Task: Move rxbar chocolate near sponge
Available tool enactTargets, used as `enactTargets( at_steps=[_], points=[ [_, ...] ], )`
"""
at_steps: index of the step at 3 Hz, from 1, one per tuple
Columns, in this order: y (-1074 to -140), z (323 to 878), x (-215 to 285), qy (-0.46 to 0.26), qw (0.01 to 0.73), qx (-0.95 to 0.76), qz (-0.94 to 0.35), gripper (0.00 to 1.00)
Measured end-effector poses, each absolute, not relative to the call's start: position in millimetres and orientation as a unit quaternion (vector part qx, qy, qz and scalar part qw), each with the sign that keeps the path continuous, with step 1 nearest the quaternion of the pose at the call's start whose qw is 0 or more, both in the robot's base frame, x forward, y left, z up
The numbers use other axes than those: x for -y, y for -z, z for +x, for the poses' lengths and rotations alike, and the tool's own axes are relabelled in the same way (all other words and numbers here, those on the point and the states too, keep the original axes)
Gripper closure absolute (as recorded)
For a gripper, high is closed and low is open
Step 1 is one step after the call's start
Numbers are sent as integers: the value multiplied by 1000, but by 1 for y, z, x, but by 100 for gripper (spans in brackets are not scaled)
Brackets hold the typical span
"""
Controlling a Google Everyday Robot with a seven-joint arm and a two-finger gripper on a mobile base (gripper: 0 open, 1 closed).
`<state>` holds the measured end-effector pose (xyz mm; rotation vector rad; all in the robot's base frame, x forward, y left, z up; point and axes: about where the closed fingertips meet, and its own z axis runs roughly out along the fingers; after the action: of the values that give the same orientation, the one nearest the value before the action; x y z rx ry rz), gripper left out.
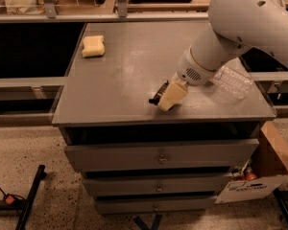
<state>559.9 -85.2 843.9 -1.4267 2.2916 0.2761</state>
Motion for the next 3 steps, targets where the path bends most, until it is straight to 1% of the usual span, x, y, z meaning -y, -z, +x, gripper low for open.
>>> enactTargets(
  at_steps=[1,3],
  points=[
    [-857,590,73,-106,263,-810,-514,100],
    [-859,662,18,-111,328,-786,-512,100]
  ],
)
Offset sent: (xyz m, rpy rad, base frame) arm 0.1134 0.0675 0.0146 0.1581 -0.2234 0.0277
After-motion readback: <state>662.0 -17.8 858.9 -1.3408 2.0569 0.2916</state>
